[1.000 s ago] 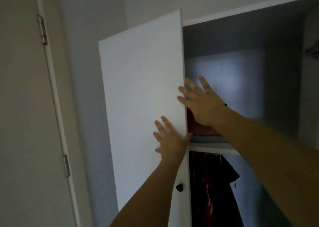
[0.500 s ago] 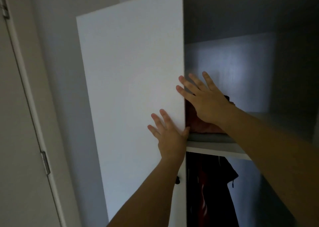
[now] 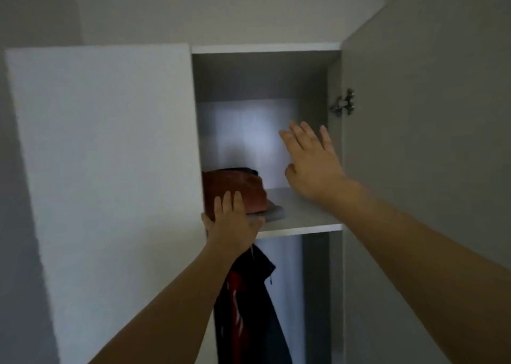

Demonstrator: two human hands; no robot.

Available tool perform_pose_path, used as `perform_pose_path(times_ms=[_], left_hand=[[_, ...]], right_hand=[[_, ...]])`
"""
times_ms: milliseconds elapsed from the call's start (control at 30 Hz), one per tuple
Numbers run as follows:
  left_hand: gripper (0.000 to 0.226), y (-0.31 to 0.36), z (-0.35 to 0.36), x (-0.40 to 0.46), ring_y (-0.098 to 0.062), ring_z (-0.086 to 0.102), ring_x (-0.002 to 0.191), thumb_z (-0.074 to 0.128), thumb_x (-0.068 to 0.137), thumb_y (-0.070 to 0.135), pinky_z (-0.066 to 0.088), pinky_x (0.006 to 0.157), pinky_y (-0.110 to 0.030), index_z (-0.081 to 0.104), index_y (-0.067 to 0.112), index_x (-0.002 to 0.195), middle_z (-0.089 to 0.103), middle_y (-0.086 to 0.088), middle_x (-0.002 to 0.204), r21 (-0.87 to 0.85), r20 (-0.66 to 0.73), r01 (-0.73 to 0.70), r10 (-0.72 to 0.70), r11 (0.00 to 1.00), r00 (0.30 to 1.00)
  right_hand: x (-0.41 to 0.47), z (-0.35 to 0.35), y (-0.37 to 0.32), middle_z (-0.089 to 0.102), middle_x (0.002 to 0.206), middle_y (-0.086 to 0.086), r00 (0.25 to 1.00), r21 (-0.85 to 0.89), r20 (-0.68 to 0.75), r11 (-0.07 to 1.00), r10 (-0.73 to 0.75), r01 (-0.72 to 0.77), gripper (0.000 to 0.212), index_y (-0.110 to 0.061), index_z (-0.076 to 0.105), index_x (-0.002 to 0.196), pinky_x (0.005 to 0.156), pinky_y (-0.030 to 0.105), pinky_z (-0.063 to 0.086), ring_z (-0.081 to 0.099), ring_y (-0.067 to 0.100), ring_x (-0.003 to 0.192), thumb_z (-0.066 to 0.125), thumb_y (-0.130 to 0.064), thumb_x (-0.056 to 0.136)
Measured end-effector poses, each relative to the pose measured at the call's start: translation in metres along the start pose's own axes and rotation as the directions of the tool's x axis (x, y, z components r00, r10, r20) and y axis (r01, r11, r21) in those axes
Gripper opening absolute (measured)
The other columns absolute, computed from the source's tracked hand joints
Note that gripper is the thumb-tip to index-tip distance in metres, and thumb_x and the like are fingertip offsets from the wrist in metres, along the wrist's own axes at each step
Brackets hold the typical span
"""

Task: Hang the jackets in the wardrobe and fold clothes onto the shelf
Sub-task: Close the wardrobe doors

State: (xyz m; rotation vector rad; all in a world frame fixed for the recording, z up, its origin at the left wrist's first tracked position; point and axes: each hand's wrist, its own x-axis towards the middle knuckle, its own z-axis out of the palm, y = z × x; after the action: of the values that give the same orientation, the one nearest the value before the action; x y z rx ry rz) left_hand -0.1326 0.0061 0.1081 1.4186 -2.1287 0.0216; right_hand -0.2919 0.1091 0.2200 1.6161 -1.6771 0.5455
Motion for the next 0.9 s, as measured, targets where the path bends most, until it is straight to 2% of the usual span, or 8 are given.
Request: perform_pose_path(times_ms=[233,400,500,567,600,667,800,900], left_hand=[[0.105,0.155,0.043,-0.074,-0.021,0.003,0.150,0.046,0.084,0.075,0.007,0.120,-0.052,-0.002,0.016,0.156,0.000,-0.004,0.165,-0.264,0.218,-0.419,0.477,0.869,0.852],[0.139,0.245,0.055,-0.155,-0.024,0.002,0.151,0.051,0.054,0.095,0.009,0.120,-0.055,-0.019,0.026,0.152,-0.014,0.008,0.163,-0.545,0.381,-0.344,0.591,0.765,0.711],[0.149,0.259,0.055,-0.165,-0.025,0.009,0.151,0.054,0.043,0.098,0.018,0.118,-0.056,-0.019,0.026,0.152,-0.010,0.007,0.164,-0.569,0.390,-0.247,0.522,0.784,0.758],[0.153,0.256,0.058,-0.161,-0.024,0.010,0.151,0.054,0.039,0.100,0.020,0.117,-0.056,-0.020,0.027,0.151,-0.010,0.009,0.163,-0.569,0.404,-0.241,0.523,0.786,0.750],[0.154,0.254,0.059,-0.159,-0.024,0.009,0.151,0.056,0.039,0.099,0.022,0.117,-0.054,-0.023,0.029,0.151,-0.015,0.012,0.162,-0.596,0.424,-0.216,0.531,0.773,0.733],[0.155,0.251,0.058,-0.159,-0.023,0.008,0.151,0.062,0.039,0.096,0.023,0.118,-0.048,-0.028,0.031,0.149,-0.025,0.015,0.159,-0.672,0.464,-0.124,0.546,0.730,0.698],[0.158,0.236,0.050,-0.163,-0.023,0.015,0.149,0.056,0.032,0.099,0.028,0.117,-0.044,-0.024,0.033,0.150,-0.010,0.015,0.161,-0.728,0.423,-0.096,0.555,0.679,0.716],[0.146,0.204,0.042,-0.164,-0.021,0.022,0.147,0.055,0.037,0.100,0.033,0.114,-0.046,-0.014,0.041,0.151,0.005,0.019,0.160,-0.721,0.368,-0.178,0.588,0.669,0.721]], right_hand=[[-0.110,-0.095,0.074,0.001,0.163,0.010,0.948,-0.245,-0.163,0.919,0.274,-0.308,0.068,-0.012,0.015,0.154,0.117,0.048,-0.015,-0.007,0.026,0.149,0.038,-0.022,0.090],[-0.166,-0.145,0.100,-0.004,0.162,0.015,0.870,-0.305,-0.385,0.848,0.308,-0.434,0.077,-0.010,0.010,0.155,0.120,0.047,-0.010,-0.009,0.031,0.149,0.038,-0.005,0.083],[-0.177,-0.157,0.112,0.023,0.155,0.015,0.734,0.014,-0.392,0.801,0.555,-0.598,0.071,-0.012,0.013,0.153,0.120,0.042,0.013,0.020,0.032,0.144,0.041,-0.005,0.088],[-0.177,-0.164,0.119,0.056,0.109,0.006,0.632,0.401,-0.225,0.662,0.742,-0.634,0.032,-0.013,0.047,0.127,0.090,0.039,0.044,0.054,0.022,0.096,0.045,-0.015,0.095],[-0.177,-0.166,0.122,0.053,0.086,0.001,0.594,0.512,-0.154,0.578,0.790,-0.636,0.008,-0.014,0.052,0.097,0.073,0.036,0.042,0.049,0.017,0.074,0.047,-0.021,0.096],[-0.177,-0.166,0.125,0.043,0.068,0.001,0.618,0.532,-0.141,0.586,0.773,-0.611,0.031,-0.014,0.038,0.070,0.061,0.031,0.035,0.039,0.016,0.059,0.054,-0.027,0.094],[-0.180,-0.168,0.110,0.045,0.068,0.007,0.739,0.608,-0.144,0.648,0.658,-0.459,0.045,0.004,0.046,0.076,0.058,0.030,0.036,0.042,0.016,0.061,0.061,-0.034,0.093],[-0.180,-0.165,0.085,0.037,0.053,-0.012,0.804,0.690,-0.127,0.634,0.581,-0.349,0.043,-0.019,0.047,0.055,0.053,0.023,0.031,0.033,0.006,0.051,0.062,-0.034,0.094]])
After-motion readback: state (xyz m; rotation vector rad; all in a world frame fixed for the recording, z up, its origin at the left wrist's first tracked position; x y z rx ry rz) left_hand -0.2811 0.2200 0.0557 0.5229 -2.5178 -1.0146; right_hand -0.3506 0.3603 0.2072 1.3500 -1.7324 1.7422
